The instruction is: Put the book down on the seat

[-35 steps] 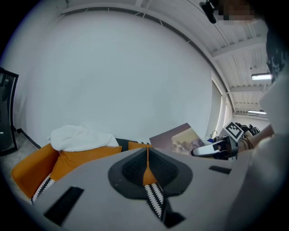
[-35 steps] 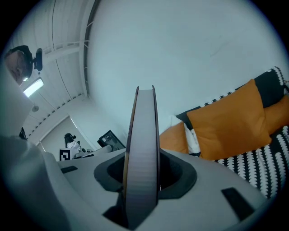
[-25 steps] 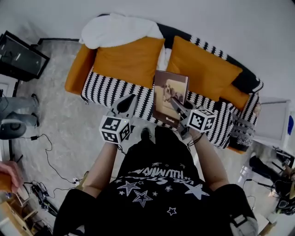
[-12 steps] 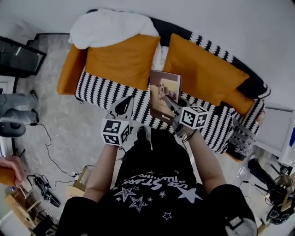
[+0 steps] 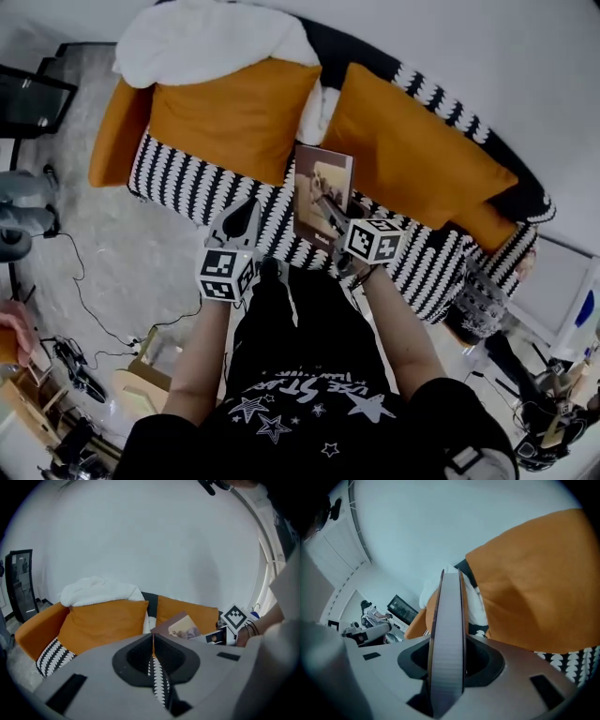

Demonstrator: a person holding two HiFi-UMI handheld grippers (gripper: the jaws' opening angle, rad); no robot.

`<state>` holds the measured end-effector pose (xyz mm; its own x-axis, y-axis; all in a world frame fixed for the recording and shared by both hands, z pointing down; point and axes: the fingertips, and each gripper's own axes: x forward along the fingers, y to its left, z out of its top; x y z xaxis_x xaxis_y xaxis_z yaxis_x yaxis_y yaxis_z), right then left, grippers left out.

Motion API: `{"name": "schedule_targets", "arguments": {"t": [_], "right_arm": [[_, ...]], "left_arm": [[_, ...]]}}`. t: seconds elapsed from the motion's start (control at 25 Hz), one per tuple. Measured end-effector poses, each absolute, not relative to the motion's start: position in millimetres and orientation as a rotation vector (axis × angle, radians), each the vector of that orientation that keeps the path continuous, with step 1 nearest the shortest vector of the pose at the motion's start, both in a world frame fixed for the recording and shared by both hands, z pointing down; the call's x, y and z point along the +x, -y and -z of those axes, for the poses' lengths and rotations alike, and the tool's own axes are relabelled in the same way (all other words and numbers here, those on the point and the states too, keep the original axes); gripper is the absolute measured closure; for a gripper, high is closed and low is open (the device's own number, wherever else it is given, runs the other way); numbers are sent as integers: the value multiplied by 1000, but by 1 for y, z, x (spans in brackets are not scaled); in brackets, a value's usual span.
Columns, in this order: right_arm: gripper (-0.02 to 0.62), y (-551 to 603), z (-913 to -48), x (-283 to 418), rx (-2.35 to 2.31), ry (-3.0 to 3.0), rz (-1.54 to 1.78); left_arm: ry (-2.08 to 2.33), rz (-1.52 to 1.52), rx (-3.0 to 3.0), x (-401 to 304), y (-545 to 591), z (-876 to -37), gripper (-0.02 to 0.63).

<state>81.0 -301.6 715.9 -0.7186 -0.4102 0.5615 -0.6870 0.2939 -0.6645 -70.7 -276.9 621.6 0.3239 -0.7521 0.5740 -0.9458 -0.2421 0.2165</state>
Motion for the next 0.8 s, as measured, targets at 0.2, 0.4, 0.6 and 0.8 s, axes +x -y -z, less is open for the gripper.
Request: {"name": "schedule_targets", "arguments": {"t": [0.2,0.4,0.6,0.8], "right_arm": [[443,309,-767,78,1013,2199,-1418],[443,319,-810,73,1089,2116,-1438],[443,345,-821,61,1153,2142,-1388],[443,378,-819,57,1258,2183,-1273]], "left_arm": [[1493,-488,2017,-69,288,-657,589],[1485,-514,1981,-72,296,-690,589],[1491,-530,1968,-74,301,-704,589],[1478,-545,1964,-76,304,-713,589]]}}
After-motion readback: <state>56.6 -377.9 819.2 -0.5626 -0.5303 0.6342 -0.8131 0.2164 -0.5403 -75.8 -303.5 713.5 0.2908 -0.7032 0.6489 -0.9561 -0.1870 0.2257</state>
